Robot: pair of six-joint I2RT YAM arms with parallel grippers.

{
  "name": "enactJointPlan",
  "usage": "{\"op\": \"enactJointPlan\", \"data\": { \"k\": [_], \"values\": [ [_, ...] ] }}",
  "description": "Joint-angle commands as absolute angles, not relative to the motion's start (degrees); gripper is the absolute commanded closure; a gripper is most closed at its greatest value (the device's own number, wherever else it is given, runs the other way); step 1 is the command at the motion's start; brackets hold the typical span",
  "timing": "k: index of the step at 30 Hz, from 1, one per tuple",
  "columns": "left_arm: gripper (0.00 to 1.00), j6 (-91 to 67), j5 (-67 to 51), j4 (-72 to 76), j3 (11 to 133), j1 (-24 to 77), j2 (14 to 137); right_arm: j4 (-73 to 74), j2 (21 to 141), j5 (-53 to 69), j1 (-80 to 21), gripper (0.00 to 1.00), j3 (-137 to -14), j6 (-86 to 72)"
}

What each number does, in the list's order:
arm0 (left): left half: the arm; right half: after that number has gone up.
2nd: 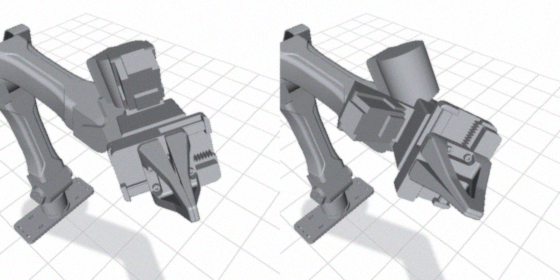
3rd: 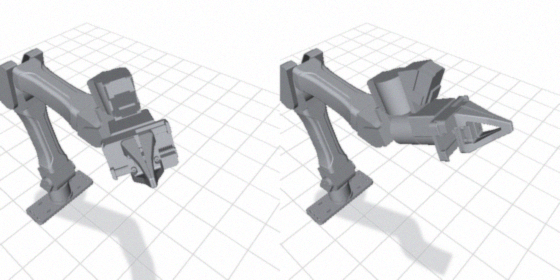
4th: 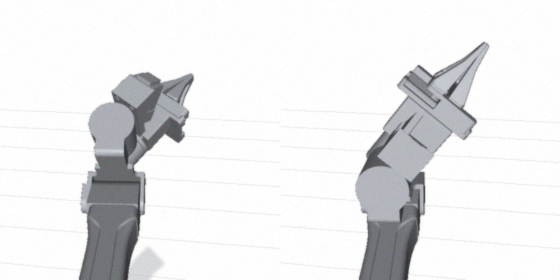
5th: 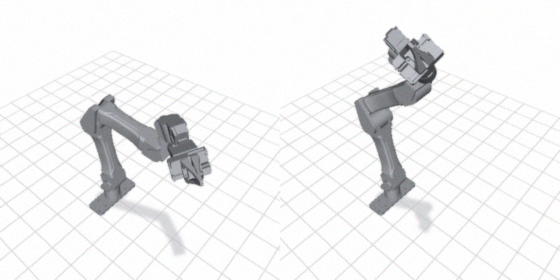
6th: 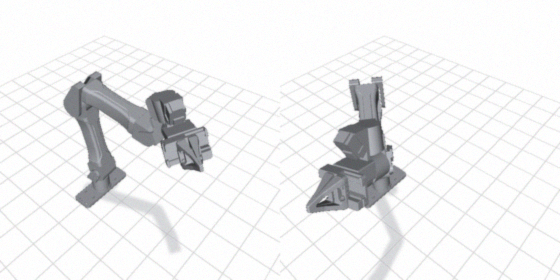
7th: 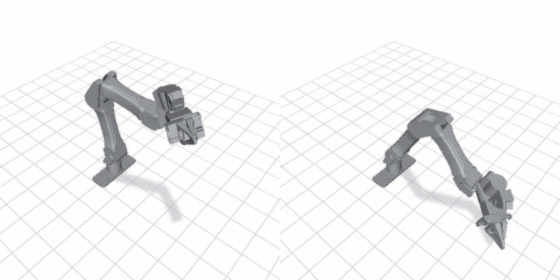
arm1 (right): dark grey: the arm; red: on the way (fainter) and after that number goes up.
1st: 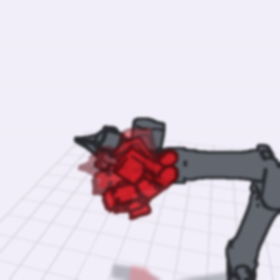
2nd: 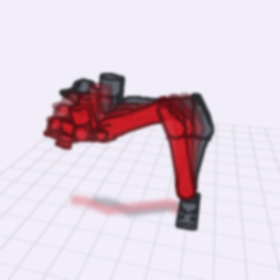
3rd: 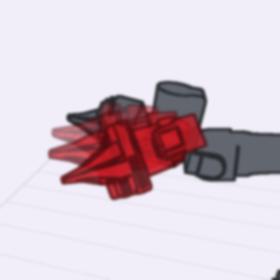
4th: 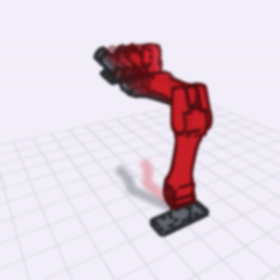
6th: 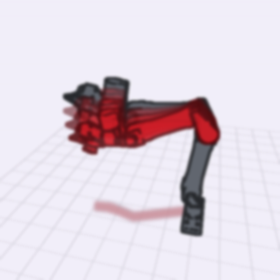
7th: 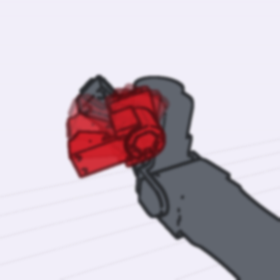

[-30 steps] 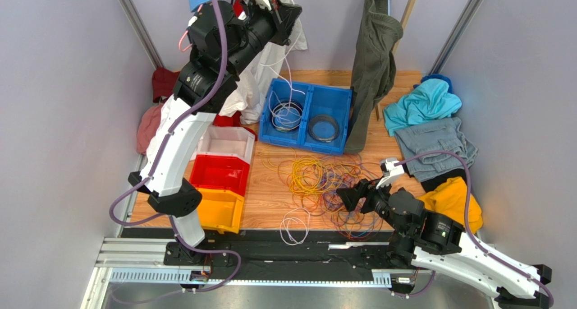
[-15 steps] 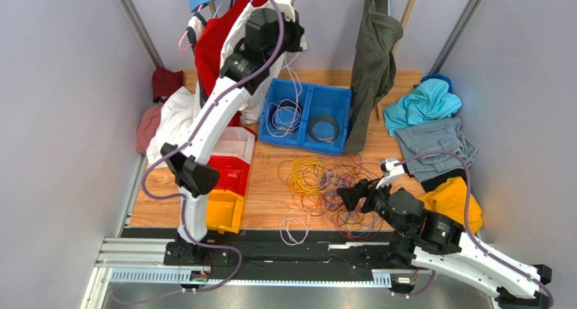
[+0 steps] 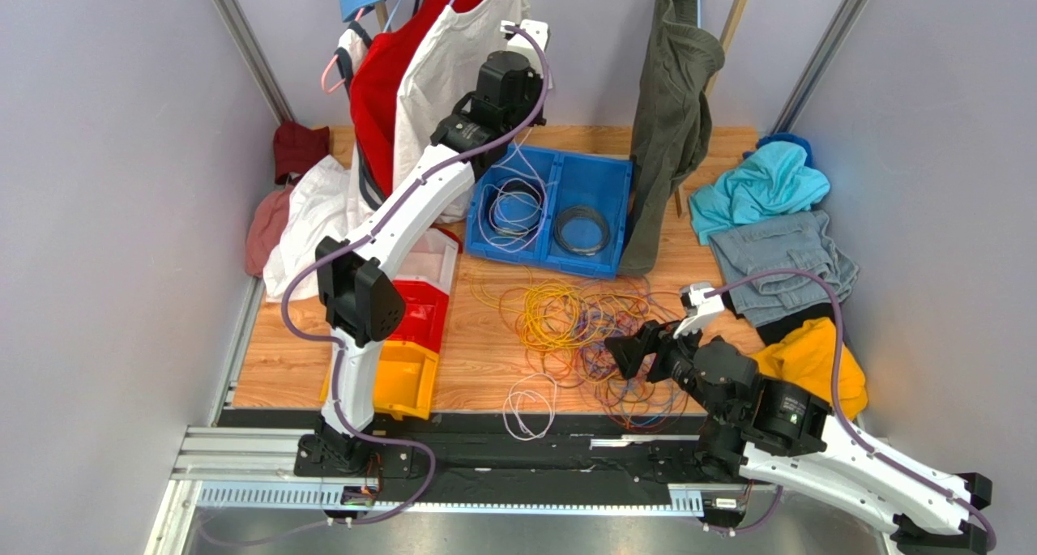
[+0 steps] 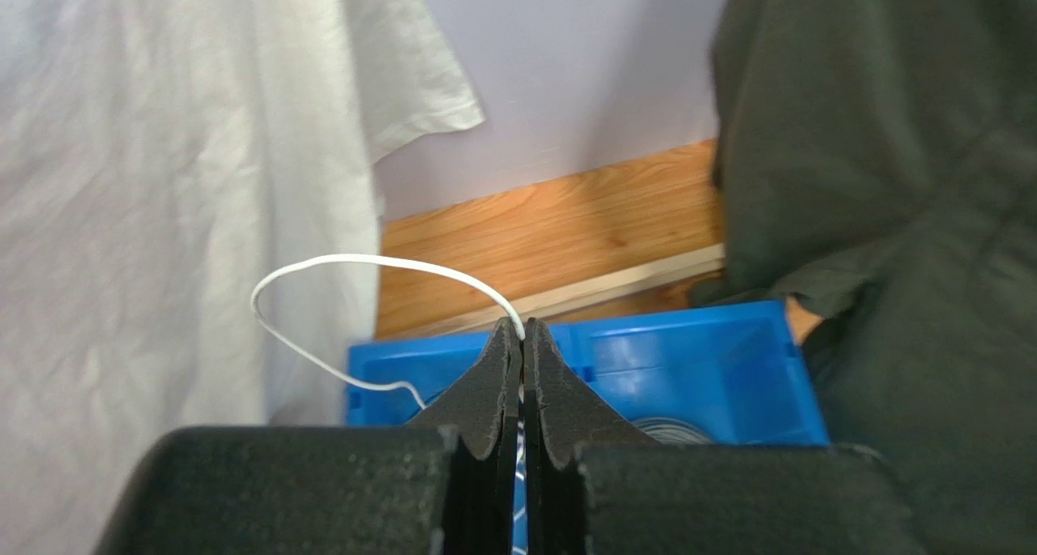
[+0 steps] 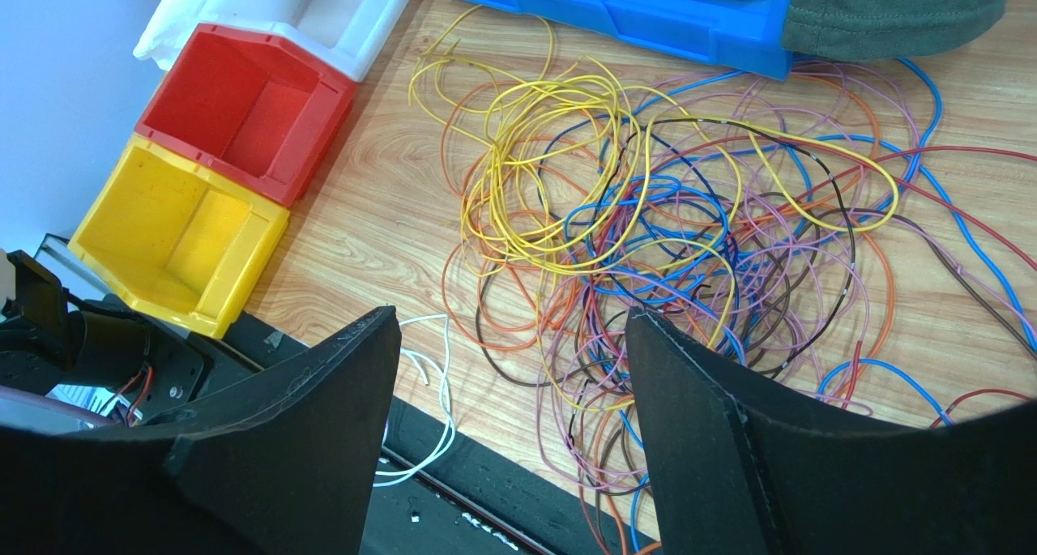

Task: Untangle the cables

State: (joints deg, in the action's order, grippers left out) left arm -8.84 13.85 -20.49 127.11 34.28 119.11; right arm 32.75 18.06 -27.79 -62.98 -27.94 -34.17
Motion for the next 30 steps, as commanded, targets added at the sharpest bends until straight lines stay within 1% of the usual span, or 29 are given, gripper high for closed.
{"op": "enactJointPlan", "data": {
  "k": [1,2,4,10,20,25,28,29,30],
  "values": [
    [1.0,-5.1,20.6,-17.9,125.1,33.8,115.7,31.0,17.8,-28.7,-63.2,0.28,-27.6,-33.2],
    [1.0,-4.5,22.6,-17.8,123.9,33.8,114.8,31.0,18.0,-28.7,-63.2,0.28,-27.6,-33.2],
    [1.0,-3.8,22.9,-16.8,123.0,33.6,113.8,31.0,18.0,-28.7,-63.1,0.28,-27.6,-33.1],
    [1.0,-5.1,19.3,-19.9,125.2,33.5,117.8,30.7,17.9,-28.6,-63.1,0.28,-27.0,-33.5],
    [1.0,-13.0,13.7,-17.0,114.1,33.5,119.1,30.8,17.4,-28.6,-63.2,0.28,-26.5,-33.7],
    [1.0,-15.0,9.8,-17.9,111.6,33.5,119.4,30.3,17.8,-28.6,-63.1,0.28,-26.1,-33.7],
    [1.0,-14.9,9.8,-20.1,112.4,33.4,120.4,29.9,17.7,-28.3,-63.2,0.28,-25.8,-33.7],
    [0.93,-14.8,9.8,-20.8,112.9,33.4,120.6,30.0,17.8,-28.4,-63.1,0.28,-25.9,-33.7],
    [0.74,-14.9,10.0,-22.6,113.5,33.4,120.8,30.0,17.8,-28.3,-63.2,0.28,-26.0,-33.7]
  ]
}}
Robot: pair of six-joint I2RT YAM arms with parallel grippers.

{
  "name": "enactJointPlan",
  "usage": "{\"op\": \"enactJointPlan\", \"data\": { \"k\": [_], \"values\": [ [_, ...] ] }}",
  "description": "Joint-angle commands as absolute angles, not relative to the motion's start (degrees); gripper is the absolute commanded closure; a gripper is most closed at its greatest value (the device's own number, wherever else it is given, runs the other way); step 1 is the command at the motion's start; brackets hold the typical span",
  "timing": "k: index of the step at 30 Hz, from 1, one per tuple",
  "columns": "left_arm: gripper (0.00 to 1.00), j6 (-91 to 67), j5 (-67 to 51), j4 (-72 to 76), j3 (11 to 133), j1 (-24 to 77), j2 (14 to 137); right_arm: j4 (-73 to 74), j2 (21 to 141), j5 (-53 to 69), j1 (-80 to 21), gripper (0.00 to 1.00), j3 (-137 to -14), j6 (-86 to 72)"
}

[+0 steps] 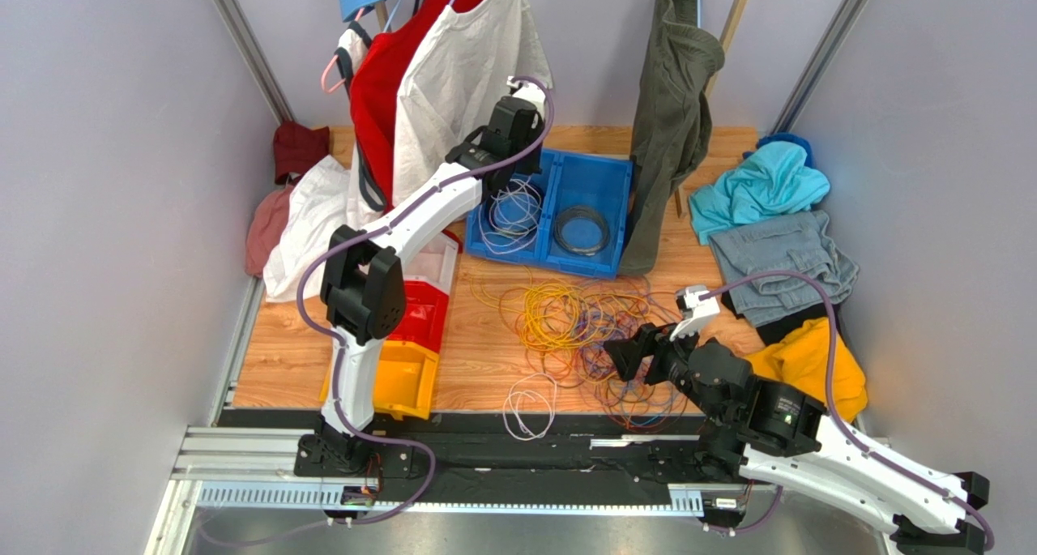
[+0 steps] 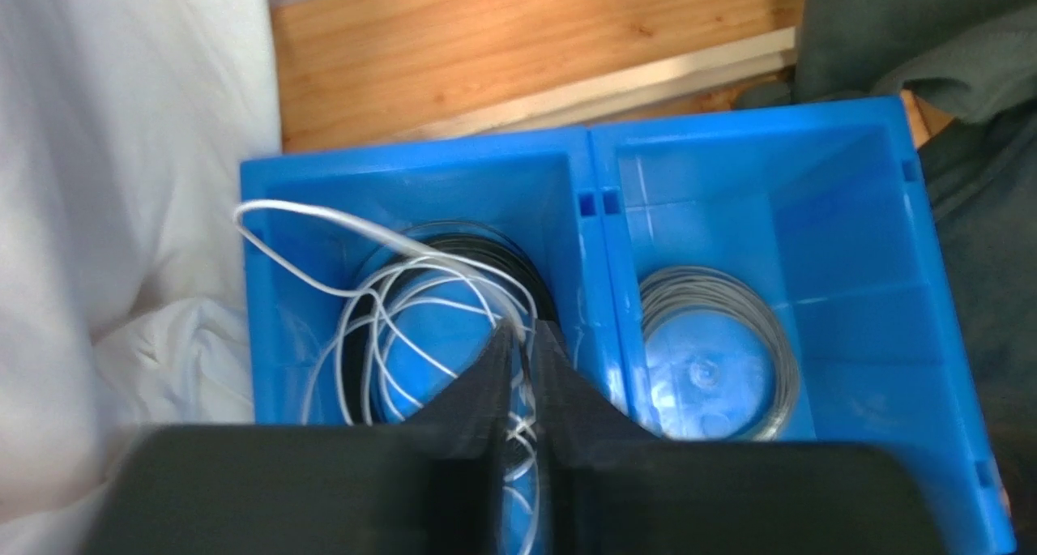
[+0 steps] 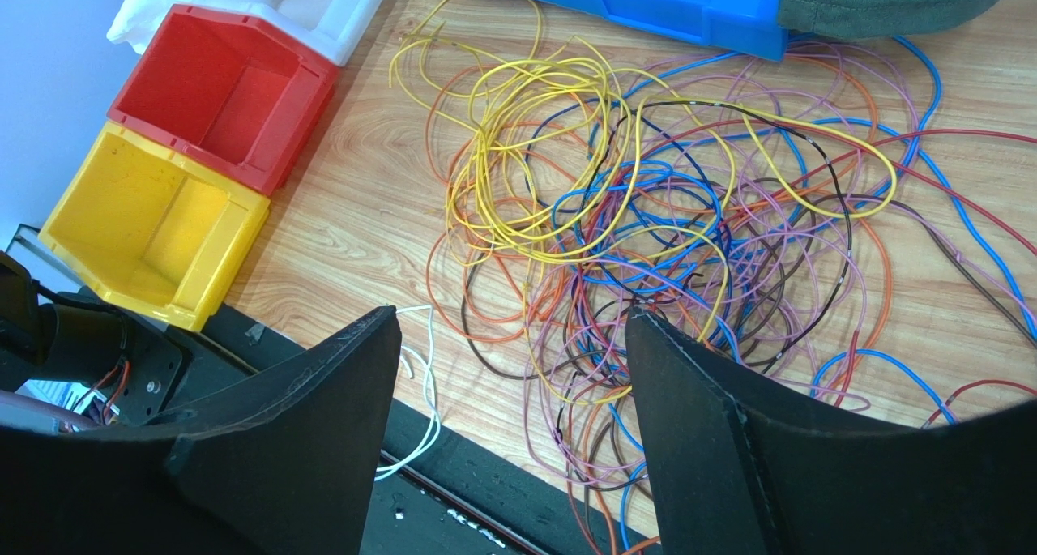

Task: Untangle the cables

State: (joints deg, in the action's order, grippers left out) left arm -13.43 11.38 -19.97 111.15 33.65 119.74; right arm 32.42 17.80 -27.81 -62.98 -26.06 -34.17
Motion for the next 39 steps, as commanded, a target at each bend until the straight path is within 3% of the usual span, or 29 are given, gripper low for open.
{"op": "enactJointPlan", "data": {
  "k": [1,3,4,12,19,24,30,35,39],
  "values": [
    [0.47,-14.9,10.6,-23.2,114.3,33.3,120.6,30.1,17.8,-28.4,-63.1,0.28,-26.1,-33.7],
    [0.27,-15.0,11.6,-23.6,114.3,33.3,118.6,30.0,17.7,-28.3,-63.1,0.28,-26.1,-33.6],
    [0.01,-15.1,12.6,-23.5,113.7,33.3,117.5,29.9,17.7,-28.2,-63.2,0.28,-26.1,-33.7],
    [0.01,-16.9,12.6,-23.0,107.3,33.7,104.1,29.3,17.8,-27.3,-63.2,0.28,-25.8,-34.5],
    [0.03,-24.5,16.9,-7.3,71.0,42.7,80.4,27.5,18.5,-26.2,-63.1,0.28,-24.8,-35.0],
    [0.07,-29.4,20.1,-5.4,57.2,51.1,70.4,25.6,20.7,-25.8,-63.1,0.29,-24.4,-35.4],
    [0.07,-41.6,29.4,-6.5,44.8,64.8,66.7,15.7,30.3,-24.4,-63.1,0.29,-23.4,-35.3],
    [0.05,-52.8,32.9,-13.3,38.9,67.8,63.0,11.0,44.8,-25.4,-63.1,0.29,-26.0,-34.6],
    [0.06,-57.7,31.9,-13.7,30.9,68.2,53.3,10.3,54.2,-27.8,-63.1,0.29,-29.9,-32.3]
  ]
}}
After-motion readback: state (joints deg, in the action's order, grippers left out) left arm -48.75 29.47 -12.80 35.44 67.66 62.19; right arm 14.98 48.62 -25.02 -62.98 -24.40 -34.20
